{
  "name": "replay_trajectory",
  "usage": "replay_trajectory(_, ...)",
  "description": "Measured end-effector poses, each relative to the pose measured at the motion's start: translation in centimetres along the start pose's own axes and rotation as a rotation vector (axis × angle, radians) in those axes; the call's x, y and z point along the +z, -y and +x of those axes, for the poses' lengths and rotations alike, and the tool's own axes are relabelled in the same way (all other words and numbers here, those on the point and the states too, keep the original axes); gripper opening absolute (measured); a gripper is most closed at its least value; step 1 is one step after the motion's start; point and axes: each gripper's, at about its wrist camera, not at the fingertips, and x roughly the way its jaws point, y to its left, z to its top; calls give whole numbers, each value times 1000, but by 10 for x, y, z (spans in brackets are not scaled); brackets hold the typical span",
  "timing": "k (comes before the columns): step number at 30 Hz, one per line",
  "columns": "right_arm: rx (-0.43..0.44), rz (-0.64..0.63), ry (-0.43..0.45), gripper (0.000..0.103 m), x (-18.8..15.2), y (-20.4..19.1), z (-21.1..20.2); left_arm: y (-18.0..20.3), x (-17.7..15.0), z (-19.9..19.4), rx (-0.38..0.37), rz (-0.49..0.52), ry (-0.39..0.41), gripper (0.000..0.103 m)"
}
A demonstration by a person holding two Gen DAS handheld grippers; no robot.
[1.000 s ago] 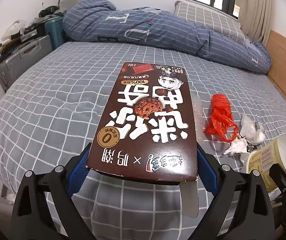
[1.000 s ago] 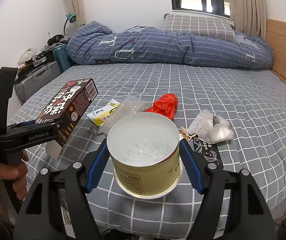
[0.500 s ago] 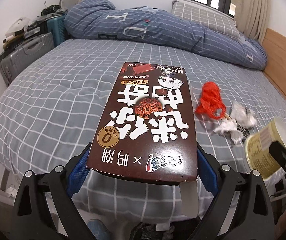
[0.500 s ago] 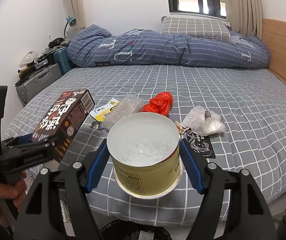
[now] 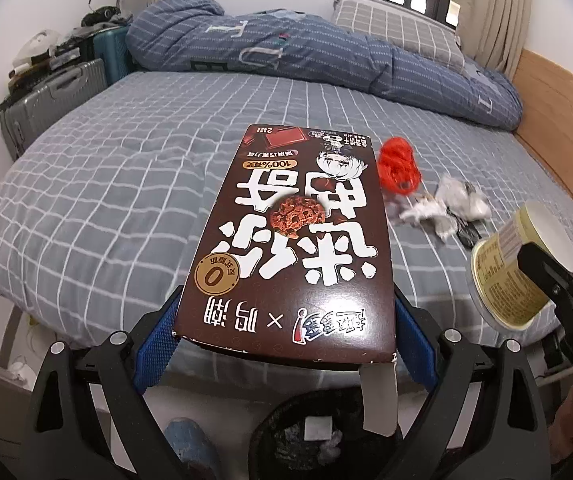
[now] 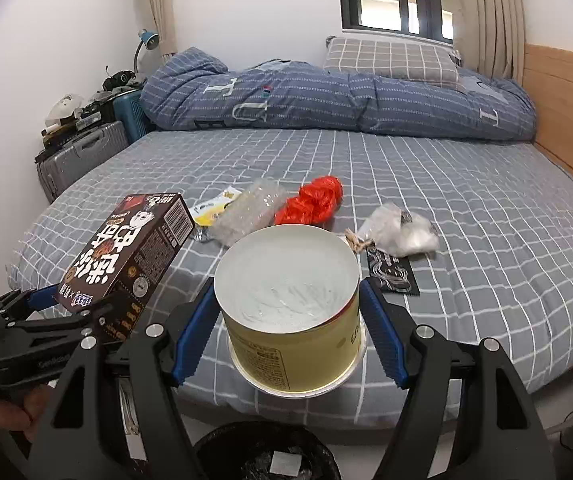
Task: Collect trash
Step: 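Lift the brown box and yellow cup and carry them over the trash bin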
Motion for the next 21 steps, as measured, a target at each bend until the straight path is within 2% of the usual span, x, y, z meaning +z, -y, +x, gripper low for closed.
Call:
replay_trajectory(12, -9, 12, -12, 68, -29, 6, -31, 9, -51, -23, -19, 4, -52, 91)
replay_trajectory(21, -17, 32, -36, 68, -51, 3, -55, 12, -77, -43, -26, 8, -85, 91)
